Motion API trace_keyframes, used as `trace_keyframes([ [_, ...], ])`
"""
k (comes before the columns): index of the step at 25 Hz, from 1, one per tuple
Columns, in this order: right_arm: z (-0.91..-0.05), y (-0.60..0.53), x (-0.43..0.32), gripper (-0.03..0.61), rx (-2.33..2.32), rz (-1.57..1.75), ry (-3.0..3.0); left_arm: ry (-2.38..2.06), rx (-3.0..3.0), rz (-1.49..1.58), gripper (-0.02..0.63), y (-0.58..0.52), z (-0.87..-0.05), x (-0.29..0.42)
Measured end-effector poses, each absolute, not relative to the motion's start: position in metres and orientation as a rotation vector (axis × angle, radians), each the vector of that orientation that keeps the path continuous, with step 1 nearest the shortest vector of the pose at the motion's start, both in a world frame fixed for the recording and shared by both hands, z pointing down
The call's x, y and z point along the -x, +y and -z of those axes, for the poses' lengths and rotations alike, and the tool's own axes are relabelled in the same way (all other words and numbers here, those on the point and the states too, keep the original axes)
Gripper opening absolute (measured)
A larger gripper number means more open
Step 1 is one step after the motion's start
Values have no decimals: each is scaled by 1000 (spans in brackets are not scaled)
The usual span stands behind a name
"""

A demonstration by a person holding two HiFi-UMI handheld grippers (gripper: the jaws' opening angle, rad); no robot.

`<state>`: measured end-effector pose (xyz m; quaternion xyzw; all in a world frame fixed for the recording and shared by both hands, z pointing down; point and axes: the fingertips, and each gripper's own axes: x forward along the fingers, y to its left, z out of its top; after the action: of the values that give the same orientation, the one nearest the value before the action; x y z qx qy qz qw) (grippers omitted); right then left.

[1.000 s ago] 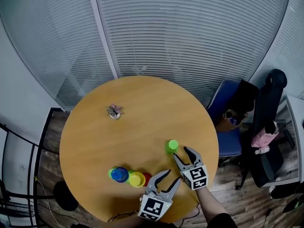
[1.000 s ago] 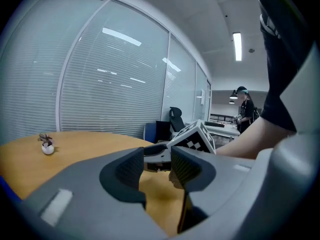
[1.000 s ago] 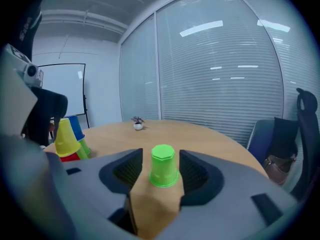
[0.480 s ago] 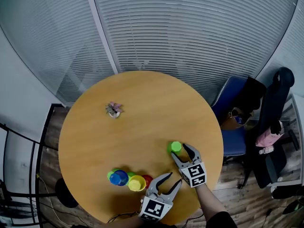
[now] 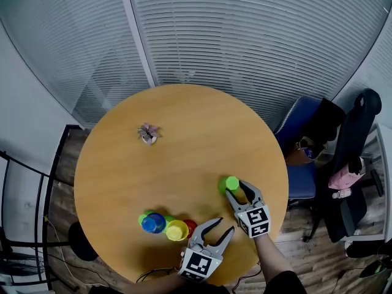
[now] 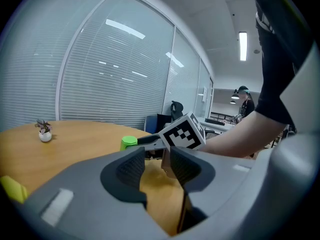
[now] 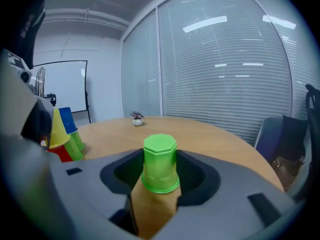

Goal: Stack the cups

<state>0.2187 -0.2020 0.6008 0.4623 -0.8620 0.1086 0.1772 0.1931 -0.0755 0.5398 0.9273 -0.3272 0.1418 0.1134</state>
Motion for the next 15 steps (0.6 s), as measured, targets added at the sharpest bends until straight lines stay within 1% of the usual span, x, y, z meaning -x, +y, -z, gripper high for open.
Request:
trace_keyframes([
  [7,-560,-184,-223,207,-1351,-278,-2434,-960,-2747,-348,160,-65,-514,-189],
  [15,-502,-154,-201,207,-1389,-238,-2486,-1022,-2768,-268,130,-50,-483,-155],
])
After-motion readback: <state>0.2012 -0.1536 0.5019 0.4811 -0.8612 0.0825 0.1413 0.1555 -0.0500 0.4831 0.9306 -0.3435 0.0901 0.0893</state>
